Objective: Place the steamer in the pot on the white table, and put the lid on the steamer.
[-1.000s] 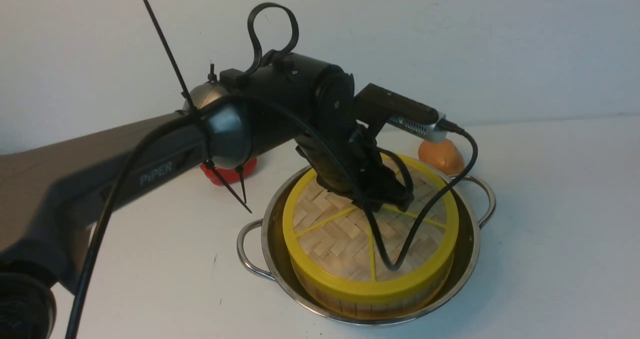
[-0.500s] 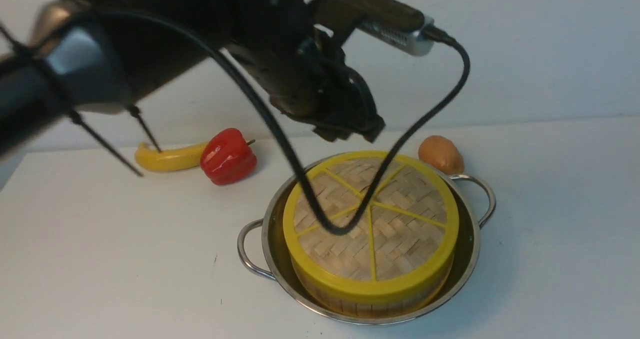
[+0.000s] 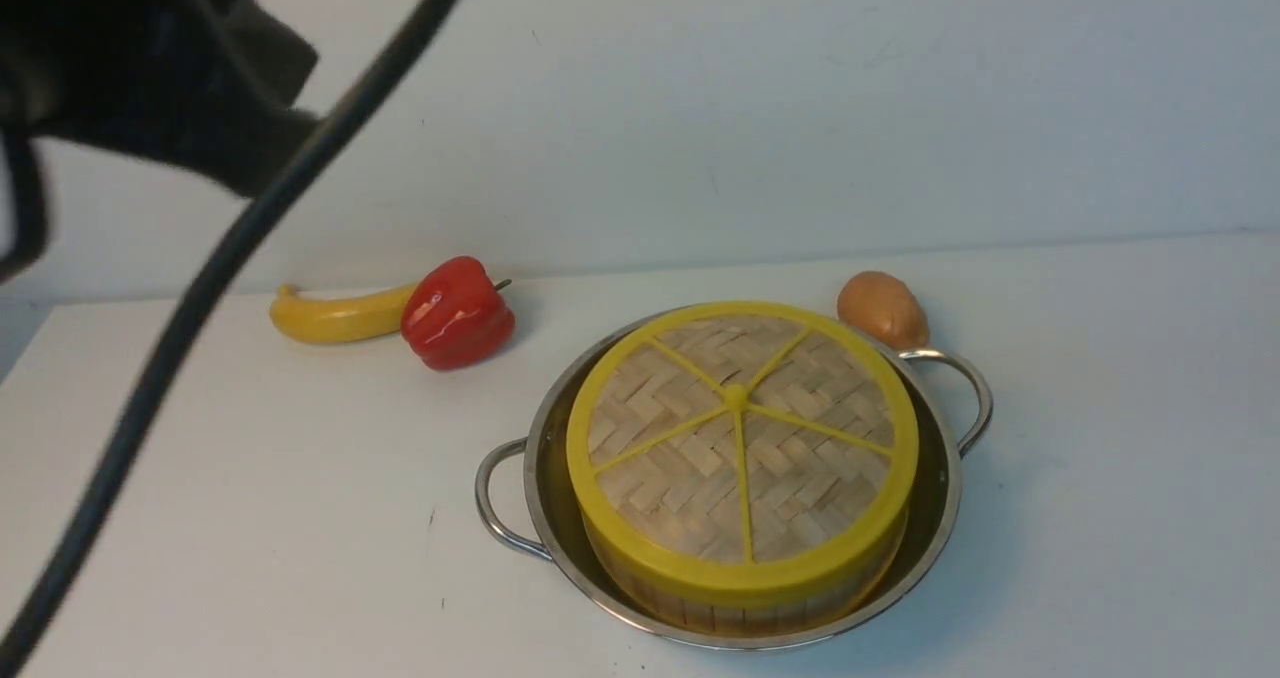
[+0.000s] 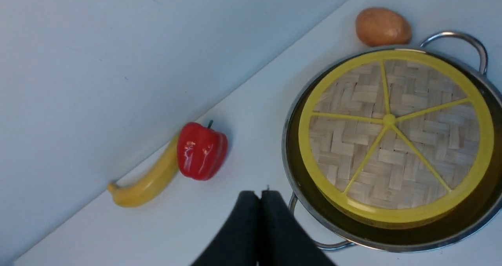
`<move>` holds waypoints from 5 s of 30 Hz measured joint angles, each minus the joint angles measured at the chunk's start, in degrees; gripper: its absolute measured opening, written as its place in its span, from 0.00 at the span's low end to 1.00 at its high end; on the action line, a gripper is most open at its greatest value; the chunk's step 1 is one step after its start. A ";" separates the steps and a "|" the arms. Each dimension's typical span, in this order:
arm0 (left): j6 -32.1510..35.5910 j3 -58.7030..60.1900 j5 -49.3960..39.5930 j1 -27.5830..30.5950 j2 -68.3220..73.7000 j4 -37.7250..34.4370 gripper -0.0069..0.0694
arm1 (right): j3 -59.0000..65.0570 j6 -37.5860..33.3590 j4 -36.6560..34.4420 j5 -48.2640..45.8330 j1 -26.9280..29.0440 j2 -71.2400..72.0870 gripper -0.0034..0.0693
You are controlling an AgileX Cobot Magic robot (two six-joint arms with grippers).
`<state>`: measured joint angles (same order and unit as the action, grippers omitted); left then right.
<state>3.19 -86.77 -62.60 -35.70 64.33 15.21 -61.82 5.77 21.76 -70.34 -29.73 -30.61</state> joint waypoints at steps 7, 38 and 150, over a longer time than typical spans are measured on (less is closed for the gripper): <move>-6.22 32.05 17.43 0.00 -21.62 3.42 0.06 | 10.68 2.08 -0.39 5.92 -0.07 15.88 0.04; -9.91 57.32 38.49 9.33 -36.97 4.30 0.13 | 21.52 -2.44 -10.41 15.09 -0.12 17.72 0.15; -2.29 87.13 41.26 37.33 -64.18 -21.17 0.30 | 60.81 2.26 -19.09 52.12 33.61 30.33 0.39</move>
<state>0.90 0.37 -21.34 1.63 0.15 -5.97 -1.02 8.02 2.67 -18.23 3.88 -0.28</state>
